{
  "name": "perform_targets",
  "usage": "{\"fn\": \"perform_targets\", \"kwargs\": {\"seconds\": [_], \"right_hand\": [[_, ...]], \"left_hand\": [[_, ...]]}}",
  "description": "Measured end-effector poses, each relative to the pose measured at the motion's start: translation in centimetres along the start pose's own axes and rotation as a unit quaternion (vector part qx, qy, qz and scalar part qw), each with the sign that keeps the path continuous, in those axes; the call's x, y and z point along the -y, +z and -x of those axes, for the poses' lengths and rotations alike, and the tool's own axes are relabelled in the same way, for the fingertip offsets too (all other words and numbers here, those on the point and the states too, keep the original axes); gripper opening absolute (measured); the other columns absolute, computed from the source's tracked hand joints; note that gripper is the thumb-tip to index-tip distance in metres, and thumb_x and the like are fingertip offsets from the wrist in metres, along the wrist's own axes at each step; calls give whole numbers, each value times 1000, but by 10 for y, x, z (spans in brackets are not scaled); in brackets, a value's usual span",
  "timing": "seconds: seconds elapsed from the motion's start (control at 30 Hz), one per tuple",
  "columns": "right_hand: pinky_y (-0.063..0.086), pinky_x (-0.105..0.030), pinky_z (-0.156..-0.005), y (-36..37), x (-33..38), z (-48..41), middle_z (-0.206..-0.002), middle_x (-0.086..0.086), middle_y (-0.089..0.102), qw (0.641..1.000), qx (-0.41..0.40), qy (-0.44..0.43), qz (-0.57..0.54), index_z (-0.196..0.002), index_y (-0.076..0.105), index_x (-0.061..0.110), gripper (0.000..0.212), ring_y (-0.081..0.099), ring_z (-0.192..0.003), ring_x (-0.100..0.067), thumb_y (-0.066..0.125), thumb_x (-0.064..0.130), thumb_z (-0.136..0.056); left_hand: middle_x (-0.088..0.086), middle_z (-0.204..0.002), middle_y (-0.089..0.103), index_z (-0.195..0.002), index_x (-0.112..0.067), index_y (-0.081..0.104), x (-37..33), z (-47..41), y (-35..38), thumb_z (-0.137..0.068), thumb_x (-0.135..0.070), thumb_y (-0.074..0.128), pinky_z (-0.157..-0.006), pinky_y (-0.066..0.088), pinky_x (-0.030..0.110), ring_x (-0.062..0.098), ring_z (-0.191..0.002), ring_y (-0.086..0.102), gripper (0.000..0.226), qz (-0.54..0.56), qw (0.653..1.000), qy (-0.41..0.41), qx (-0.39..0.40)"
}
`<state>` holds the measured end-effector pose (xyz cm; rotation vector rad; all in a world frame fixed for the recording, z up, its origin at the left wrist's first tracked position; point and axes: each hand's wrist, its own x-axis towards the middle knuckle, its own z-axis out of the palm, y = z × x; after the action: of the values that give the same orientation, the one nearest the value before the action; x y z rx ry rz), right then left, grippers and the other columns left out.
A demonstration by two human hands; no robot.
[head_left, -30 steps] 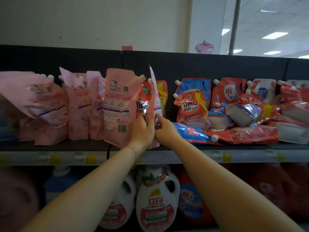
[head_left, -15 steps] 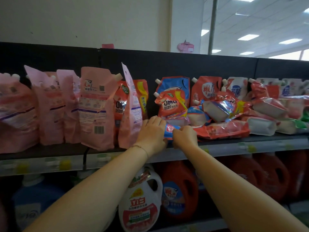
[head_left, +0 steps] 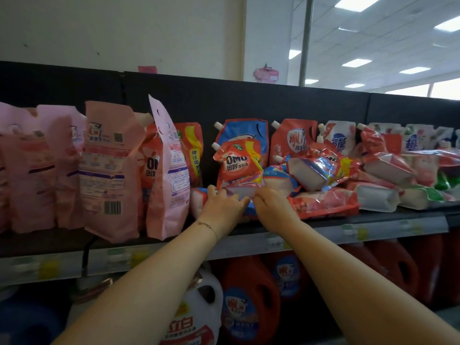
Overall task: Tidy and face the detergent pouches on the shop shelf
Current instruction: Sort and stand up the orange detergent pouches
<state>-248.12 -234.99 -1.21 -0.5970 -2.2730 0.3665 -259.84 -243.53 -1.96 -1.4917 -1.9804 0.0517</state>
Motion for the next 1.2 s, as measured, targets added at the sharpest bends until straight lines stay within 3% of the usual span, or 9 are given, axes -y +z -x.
{"fn": "perform_targets", "kwargs": {"seconds": [0.23,0.43,0.53,0.67,0.8,0.87,0.93,1.1,1.2], "right_hand": [[41,-34,-81,-5,-36,-2,-96,-4,53,994,25,-86,65,-86,62,3,32,43,-92,-17,35,20,-86],[29,-24,-70,-12,-51,-2,-77,12,39,995,-33,-92,-23,-68,43,12,21,38,-78,-14,32,26,-80],[28,-19,-64,-14,-54,-5,-82,13,38,994,-14,-100,-42,-73,40,27,16,36,-79,-12,34,42,-69],[38,-25,-86,-17,-56,-7,-110,9,39,990,70,-109,60,-115,44,26,66,34,-108,-14,52,58,-58],[24,-44,-110,-16,-59,-14,-144,6,25,968,121,-133,174,-147,14,42,99,18,-134,-20,49,68,-58],[22,-47,-113,-13,-56,-20,-149,4,26,961,116,-139,208,-148,16,40,95,19,-137,-23,57,69,-68],[29,-44,-108,-7,-50,-23,-143,2,42,964,79,-150,203,-144,36,31,71,32,-133,-24,65,50,-82],[46,-39,-79,6,-30,-26,-97,-4,70,984,-40,-158,68,-100,71,14,15,60,-96,-26,63,17,-87],[50,-41,-75,7,-4,-32,-92,-6,68,996,-63,-53,26,-97,68,12,21,62,-86,-25,54,27,-95]], "left_hand": [[-4,-102,65,-104,-29,52,36,-12,-11,-100,-39,39,-101,26,48,24,-103,57,17,118,991,-57,-18],[-11,-77,57,-82,-31,48,52,-17,-10,-97,-45,43,-108,18,48,20,-91,60,21,262,956,-104,-78],[-15,-60,48,-67,-32,39,62,-18,-1,-95,-38,52,-104,30,53,11,-68,53,32,330,928,-108,-135],[-10,-56,46,-63,-31,37,68,-19,7,-93,-34,58,-84,42,51,4,-57,44,36,377,897,-114,-200],[-2,-60,50,-64,-29,39,75,-21,7,-92,-32,59,-72,38,37,13,-59,48,35,393,889,-119,-202],[3,-63,53,-65,-28,41,79,-22,8,-92,-33,59,-69,40,37,18,-62,51,33,403,885,-125,-197],[3,-63,54,-66,-26,44,80,-22,6,-92,-34,59,-75,43,42,18,-62,51,31,393,890,-126,-191],[2,-88,62,-93,-19,57,73,-23,1,-96,-39,50,-97,34,41,23,-89,54,21,192,950,-153,-195],[9,-116,54,-115,-13,51,58,-23,2,-91,-25,59,-95,36,34,25,-107,48,28,190,925,-210,-254]]}}
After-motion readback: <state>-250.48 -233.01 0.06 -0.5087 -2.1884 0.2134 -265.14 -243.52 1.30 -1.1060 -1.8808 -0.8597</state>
